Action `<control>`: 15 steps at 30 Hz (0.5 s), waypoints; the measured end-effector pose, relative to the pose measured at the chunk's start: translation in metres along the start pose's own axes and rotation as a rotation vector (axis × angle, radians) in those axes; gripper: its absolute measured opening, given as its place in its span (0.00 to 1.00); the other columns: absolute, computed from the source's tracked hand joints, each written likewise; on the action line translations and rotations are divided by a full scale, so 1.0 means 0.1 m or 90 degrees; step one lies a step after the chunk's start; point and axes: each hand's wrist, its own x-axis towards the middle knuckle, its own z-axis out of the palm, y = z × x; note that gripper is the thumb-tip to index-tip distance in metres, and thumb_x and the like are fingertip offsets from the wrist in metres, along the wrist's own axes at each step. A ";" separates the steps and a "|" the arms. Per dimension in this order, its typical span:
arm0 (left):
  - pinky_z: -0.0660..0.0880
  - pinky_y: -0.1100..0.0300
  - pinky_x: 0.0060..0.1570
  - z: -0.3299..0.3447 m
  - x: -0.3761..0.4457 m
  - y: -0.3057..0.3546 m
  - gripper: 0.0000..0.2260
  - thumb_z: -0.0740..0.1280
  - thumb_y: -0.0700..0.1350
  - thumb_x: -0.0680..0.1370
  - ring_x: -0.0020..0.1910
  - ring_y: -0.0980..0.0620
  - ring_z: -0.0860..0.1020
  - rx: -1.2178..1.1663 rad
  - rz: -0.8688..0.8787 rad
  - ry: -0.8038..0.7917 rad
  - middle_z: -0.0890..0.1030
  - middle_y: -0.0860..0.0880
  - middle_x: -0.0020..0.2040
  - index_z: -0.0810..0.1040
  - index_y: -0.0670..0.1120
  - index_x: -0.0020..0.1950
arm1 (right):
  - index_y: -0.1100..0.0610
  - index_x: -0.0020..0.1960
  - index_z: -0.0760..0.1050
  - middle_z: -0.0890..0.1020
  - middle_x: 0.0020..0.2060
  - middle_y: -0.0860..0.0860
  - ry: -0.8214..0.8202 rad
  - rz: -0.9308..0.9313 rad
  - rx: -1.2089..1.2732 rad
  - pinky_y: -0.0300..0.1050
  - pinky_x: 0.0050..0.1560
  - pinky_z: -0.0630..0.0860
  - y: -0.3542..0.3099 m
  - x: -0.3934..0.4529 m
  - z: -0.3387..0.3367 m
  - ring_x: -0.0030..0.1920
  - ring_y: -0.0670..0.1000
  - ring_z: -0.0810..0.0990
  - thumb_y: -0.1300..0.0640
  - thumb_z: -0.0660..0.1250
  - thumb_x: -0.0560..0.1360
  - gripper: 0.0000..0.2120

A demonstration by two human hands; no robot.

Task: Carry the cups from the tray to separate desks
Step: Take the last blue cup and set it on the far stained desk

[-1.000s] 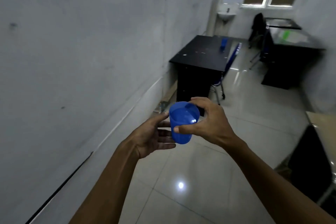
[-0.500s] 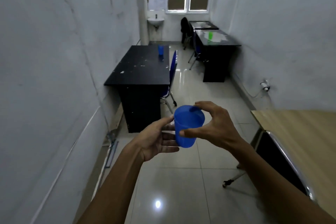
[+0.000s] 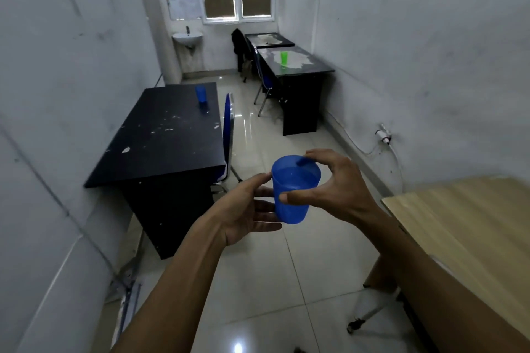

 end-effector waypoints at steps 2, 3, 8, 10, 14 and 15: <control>0.79 0.47 0.53 -0.03 0.37 0.21 0.25 0.62 0.61 0.77 0.50 0.42 0.83 -0.003 0.006 -0.002 0.83 0.37 0.54 0.77 0.41 0.62 | 0.54 0.64 0.74 0.73 0.54 0.42 0.004 0.001 0.002 0.21 0.44 0.61 0.16 0.38 -0.02 0.53 0.42 0.72 0.39 0.80 0.55 0.41; 0.79 0.47 0.53 -0.04 0.58 0.33 0.25 0.62 0.61 0.77 0.50 0.42 0.83 -0.007 0.009 -0.004 0.83 0.37 0.54 0.77 0.41 0.61 | 0.54 0.63 0.74 0.73 0.54 0.42 0.005 0.001 0.006 0.22 0.45 0.62 0.25 0.61 -0.04 0.53 0.43 0.72 0.41 0.81 0.56 0.40; 0.79 0.48 0.52 -0.13 1.53 0.96 0.26 0.63 0.60 0.76 0.52 0.41 0.82 -0.037 0.022 -0.005 0.82 0.36 0.56 0.77 0.41 0.63 | 0.54 0.63 0.74 0.73 0.53 0.43 -0.017 -0.021 -0.004 0.25 0.46 0.61 0.68 1.75 -0.12 0.52 0.44 0.72 0.43 0.82 0.58 0.38; 0.79 0.48 0.52 -0.18 1.90 1.21 0.26 0.63 0.60 0.76 0.52 0.41 0.82 -0.042 0.033 -0.003 0.82 0.36 0.56 0.76 0.41 0.63 | 0.53 0.62 0.74 0.72 0.54 0.43 -0.027 -0.034 -0.017 0.24 0.45 0.61 0.83 2.20 -0.15 0.53 0.43 0.71 0.43 0.81 0.59 0.36; 0.79 0.47 0.52 -0.31 2.58 1.62 0.26 0.63 0.60 0.76 0.53 0.40 0.82 -0.045 0.031 0.003 0.82 0.35 0.56 0.76 0.41 0.63 | 0.54 0.61 0.75 0.74 0.53 0.44 -0.025 -0.049 -0.008 0.26 0.46 0.62 1.14 2.97 -0.12 0.52 0.45 0.73 0.38 0.79 0.55 0.39; 0.79 0.47 0.52 -0.35 2.76 1.72 0.26 0.63 0.60 0.76 0.53 0.40 0.82 -0.045 0.031 0.005 0.81 0.35 0.57 0.76 0.40 0.63 | 0.54 0.61 0.75 0.74 0.52 0.44 -0.022 -0.051 -0.004 0.26 0.46 0.63 1.23 3.15 -0.10 0.51 0.45 0.74 0.36 0.77 0.54 0.40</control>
